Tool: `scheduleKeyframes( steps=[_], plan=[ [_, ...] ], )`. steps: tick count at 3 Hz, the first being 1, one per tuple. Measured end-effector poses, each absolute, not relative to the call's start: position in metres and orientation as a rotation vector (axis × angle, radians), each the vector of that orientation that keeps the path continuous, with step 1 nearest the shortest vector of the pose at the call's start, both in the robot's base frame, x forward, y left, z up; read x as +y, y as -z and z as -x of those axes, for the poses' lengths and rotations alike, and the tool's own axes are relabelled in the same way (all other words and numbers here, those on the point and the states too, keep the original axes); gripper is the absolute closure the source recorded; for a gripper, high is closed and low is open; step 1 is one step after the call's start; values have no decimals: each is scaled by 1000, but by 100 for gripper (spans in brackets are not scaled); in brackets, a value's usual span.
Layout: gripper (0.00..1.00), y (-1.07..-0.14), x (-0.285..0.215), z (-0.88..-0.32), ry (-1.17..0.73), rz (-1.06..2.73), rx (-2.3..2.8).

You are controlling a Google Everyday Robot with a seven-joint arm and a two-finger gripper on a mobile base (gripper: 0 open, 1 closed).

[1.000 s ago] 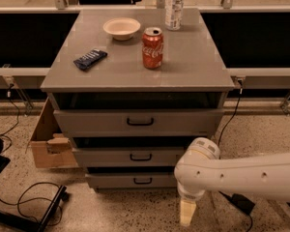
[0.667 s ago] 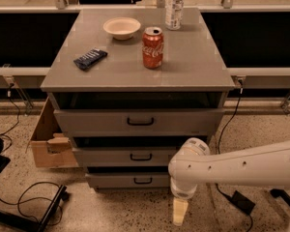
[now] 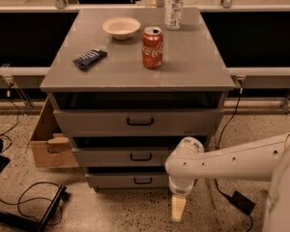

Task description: Open bottom drawer

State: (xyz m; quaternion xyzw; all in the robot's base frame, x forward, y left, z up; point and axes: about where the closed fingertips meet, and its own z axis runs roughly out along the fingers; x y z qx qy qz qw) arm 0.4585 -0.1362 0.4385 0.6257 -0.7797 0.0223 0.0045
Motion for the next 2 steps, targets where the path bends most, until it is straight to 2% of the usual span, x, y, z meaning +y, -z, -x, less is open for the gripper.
scheduleKeyframes(
  steps=[2],
  plan=[
    [0,-363,-142,-480,-40,-1935,-2435]
  ],
)
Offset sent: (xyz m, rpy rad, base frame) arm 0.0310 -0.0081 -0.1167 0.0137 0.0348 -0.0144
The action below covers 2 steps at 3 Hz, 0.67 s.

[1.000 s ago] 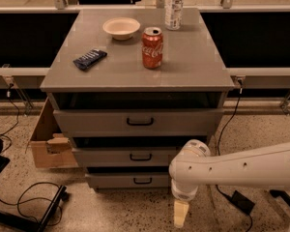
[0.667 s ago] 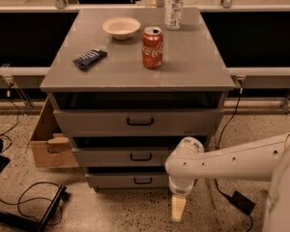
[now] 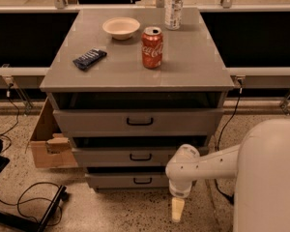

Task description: Open bottom drawer

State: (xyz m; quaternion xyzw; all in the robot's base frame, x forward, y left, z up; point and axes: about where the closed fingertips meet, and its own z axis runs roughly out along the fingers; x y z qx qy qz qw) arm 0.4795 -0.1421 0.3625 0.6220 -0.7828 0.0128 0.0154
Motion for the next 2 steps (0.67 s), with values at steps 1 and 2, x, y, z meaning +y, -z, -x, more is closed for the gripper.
scheduleKeyframes(
  steps=[1,2],
  plan=[
    [0,-334,-140,-483,-24,-1945,-2449],
    [0,-307,-139,-491,-29,-1962,-2478]
  ],
)
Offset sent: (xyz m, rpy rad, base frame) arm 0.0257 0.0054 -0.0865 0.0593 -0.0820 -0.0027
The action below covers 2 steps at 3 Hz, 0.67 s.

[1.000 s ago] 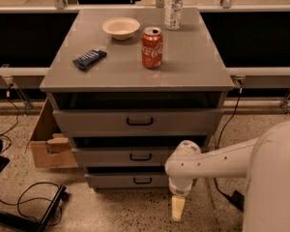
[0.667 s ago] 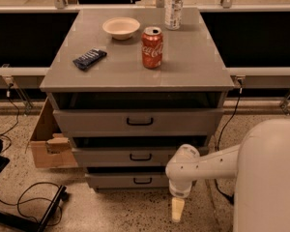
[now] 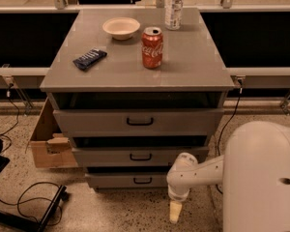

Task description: Open bottom drawer

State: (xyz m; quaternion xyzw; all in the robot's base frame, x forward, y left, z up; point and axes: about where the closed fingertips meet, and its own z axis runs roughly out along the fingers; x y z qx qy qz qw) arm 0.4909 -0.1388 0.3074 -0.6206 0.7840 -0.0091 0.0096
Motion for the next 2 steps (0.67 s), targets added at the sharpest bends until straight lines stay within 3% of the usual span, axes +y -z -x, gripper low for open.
scheduleKeyframes(
  steps=[2],
  plan=[
    [0,-249,-137,-523,11,1879,2352]
  ],
)
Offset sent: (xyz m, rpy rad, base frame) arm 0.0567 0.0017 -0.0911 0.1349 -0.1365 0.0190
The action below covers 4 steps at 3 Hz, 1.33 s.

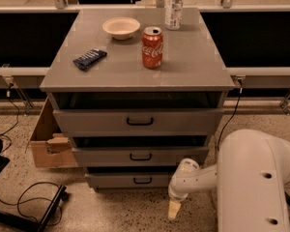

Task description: Open bottom drawer

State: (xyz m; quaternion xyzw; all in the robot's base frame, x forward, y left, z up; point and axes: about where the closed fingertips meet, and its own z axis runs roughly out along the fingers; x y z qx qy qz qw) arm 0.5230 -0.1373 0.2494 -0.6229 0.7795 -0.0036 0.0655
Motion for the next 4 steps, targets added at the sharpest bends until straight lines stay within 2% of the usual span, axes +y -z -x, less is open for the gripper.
scheduleKeyframes(
  steps=[4],
  plan=[
    [0,-216,-128,-592,6,1845,2237]
  ],
)
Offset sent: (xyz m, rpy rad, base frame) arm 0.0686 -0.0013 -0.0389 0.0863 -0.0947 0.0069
